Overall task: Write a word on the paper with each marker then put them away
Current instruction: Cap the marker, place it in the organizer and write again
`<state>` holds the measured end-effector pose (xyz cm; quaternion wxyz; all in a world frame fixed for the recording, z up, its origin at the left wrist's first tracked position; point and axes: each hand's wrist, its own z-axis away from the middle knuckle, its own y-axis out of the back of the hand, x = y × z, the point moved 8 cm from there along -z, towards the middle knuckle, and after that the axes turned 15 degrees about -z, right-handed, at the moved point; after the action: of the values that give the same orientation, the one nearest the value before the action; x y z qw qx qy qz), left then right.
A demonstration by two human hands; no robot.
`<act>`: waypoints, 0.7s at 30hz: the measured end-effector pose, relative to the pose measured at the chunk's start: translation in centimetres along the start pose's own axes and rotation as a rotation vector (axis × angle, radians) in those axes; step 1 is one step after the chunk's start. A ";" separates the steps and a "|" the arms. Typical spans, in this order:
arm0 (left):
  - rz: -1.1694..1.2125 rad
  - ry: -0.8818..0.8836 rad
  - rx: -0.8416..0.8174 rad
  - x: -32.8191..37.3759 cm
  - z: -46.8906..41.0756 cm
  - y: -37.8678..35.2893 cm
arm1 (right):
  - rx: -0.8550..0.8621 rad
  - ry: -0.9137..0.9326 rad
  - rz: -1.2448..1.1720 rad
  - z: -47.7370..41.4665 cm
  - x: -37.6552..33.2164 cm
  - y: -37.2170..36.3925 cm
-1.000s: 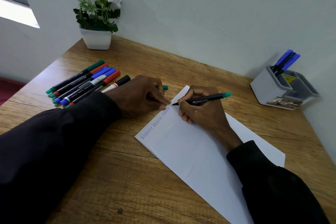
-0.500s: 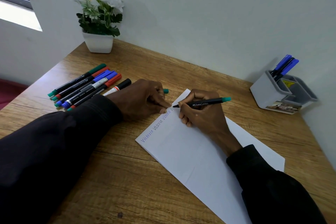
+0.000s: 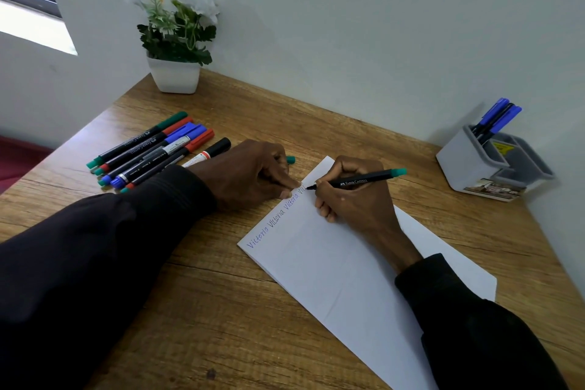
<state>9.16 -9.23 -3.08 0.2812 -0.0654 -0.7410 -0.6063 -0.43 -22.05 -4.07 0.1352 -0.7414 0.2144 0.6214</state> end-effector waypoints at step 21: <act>-0.008 -0.023 -0.064 -0.1 -0.2 -0.5 | 0.009 0.012 -0.014 -0.2 0.3 0.2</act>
<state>9.08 -9.48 -3.60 0.2682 -0.0783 -0.7247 -0.6298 -0.35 -22.33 -4.30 0.1416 -0.7460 0.2128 0.6149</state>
